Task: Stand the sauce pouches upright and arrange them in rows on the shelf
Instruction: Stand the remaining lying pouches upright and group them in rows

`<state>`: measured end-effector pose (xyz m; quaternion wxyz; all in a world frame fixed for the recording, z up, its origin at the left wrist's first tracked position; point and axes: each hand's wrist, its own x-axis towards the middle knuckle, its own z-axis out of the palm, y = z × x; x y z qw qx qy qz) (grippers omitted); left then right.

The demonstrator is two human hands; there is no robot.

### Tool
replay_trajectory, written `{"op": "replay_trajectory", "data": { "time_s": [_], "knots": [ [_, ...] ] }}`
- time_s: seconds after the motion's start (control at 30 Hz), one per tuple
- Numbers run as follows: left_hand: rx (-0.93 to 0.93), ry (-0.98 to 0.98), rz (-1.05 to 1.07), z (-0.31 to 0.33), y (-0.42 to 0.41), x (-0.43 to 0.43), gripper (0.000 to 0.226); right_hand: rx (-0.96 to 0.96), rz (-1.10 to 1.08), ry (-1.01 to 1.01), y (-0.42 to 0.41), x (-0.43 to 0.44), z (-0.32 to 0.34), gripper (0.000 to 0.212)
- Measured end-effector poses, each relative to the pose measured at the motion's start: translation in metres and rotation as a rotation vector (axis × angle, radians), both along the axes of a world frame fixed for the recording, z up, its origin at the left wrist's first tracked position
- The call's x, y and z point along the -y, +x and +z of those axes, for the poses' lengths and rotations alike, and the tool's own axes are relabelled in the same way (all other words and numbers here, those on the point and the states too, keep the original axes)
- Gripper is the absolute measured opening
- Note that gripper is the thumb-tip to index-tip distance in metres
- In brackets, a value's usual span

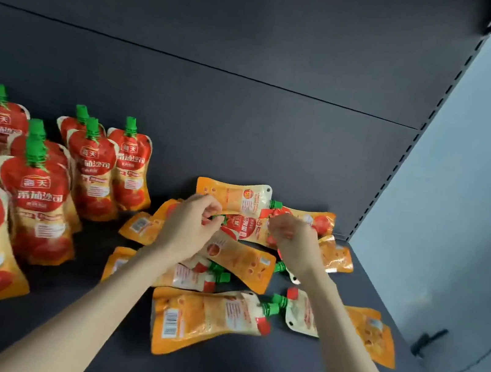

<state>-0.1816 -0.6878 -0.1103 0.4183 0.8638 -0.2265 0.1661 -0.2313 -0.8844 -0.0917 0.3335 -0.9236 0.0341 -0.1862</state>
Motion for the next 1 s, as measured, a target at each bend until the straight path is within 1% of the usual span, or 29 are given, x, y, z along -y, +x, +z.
{"op": "replay_trajectory", "data": {
  "time_s": [0.17,0.23,0.33,0.4,0.47,0.53,0.63,0.7,0.8,0.87,0.93,1.0],
  "knots": [
    [0.013,0.135,0.024,0.005,0.023,0.016,0.028,-0.007,-0.033,-0.026,0.016,0.021,-0.004,0.018],
    [0.038,0.246,0.04,0.01,0.075,0.056,0.037,-0.035,-0.061,-0.022,0.069,0.062,-0.011,0.021],
    [0.065,0.38,0.087,0.012,0.086,0.058,0.048,-0.063,-0.086,-0.111,0.082,0.069,-0.014,0.029],
    [0.087,0.453,0.121,0.005,0.087,0.061,0.051,-0.089,-0.111,-0.187,0.086,0.075,-0.016,0.035],
    [0.119,0.522,0.146,-0.001,0.095,0.064,0.049,-0.133,-0.131,-0.255,0.096,0.083,-0.019,0.038],
    [0.144,0.566,0.148,-0.004,0.104,0.065,0.044,-0.18,-0.15,-0.323,0.104,0.087,-0.021,0.036],
    [0.137,0.572,0.102,-0.004,0.114,0.067,0.037,-0.177,-0.172,-0.452,0.109,0.092,-0.028,0.027],
    [0.105,0.554,0.079,-0.003,0.115,0.068,0.033,-0.15,-0.164,-0.48,0.115,0.095,-0.031,0.017],
    [0.114,0.539,0.056,0.003,0.109,0.066,0.029,-0.143,-0.115,-0.401,0.118,0.103,-0.032,0.009],
    [0.117,0.487,0.05,0.009,0.105,0.061,0.024,-0.108,-0.082,-0.288,0.117,0.11,-0.03,0.007],
    [0.056,0.365,0.028,0.015,0.106,0.057,0.025,-0.044,-0.059,-0.1,0.113,0.117,-0.023,0.012],
    [-0.053,0.205,-0.022,0.02,0.107,0.059,0.029,0.022,-0.05,0.059,0.108,0.122,-0.012,0.019]
  ]
}}
